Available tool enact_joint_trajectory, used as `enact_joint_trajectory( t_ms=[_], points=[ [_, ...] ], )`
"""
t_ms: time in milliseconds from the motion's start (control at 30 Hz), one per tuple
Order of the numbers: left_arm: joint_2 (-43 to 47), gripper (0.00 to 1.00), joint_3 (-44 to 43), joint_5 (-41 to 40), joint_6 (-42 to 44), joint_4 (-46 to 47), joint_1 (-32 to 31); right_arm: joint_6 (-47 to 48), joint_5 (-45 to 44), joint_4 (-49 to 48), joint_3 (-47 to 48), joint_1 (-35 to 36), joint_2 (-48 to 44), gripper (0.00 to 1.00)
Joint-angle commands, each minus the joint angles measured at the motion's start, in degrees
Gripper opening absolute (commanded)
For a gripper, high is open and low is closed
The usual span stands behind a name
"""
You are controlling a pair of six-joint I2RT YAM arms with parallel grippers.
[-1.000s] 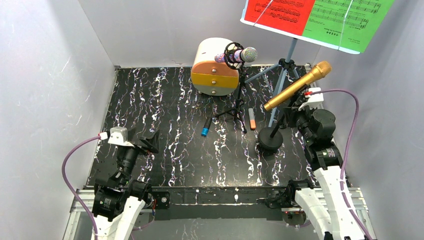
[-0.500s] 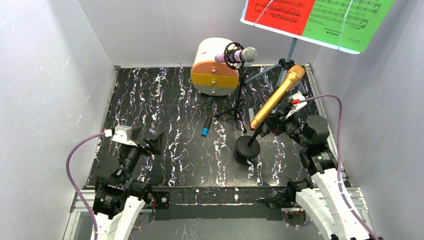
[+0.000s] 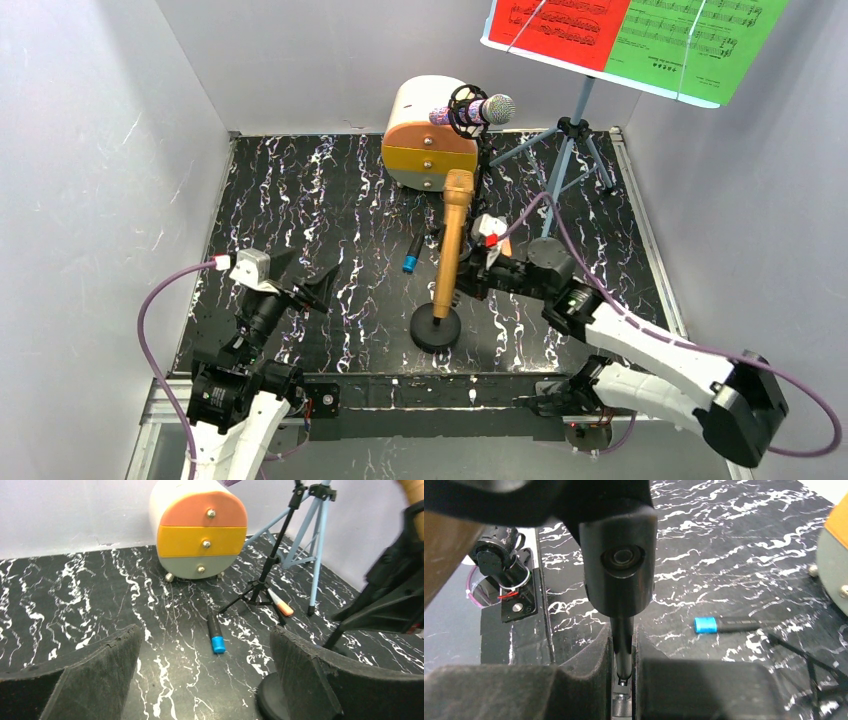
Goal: Pack up the instrument practice props
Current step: Place the microphone stand with the microphone at the center of the board.
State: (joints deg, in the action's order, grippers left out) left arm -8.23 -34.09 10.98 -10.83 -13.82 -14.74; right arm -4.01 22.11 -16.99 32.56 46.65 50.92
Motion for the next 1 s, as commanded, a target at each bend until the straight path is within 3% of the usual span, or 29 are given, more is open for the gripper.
enact_joint_trajectory(
  t_ms=[0, 200, 533, 967],
  points=[
    [0.0, 0.98, 2.4, 7.2, 0.5, 6.7, 0.3, 1.2, 4.0, -25.7, 1.2, 1.2, 6.3, 0.01],
    [-9.0, 0.98, 3.1, 16.4, -3.5, 19.9, 0.3, 0.3, 8.2, -38.0, 3.5, 1.2, 16.5, 0.01],
    [-28.4, 0.97, -1.9, 26.9, -4.8, 33.7, 0.1, -1.2, 17.3, -47.0, 11.4, 1.3, 30.2, 0.01],
    [-29.6, 0.95, 2.7, 35.7, -5.2, 36.0, 0.1, 1.5, 18.9, -44.3, 15.9, 3.3, 36.7, 0.02]
  ],
)
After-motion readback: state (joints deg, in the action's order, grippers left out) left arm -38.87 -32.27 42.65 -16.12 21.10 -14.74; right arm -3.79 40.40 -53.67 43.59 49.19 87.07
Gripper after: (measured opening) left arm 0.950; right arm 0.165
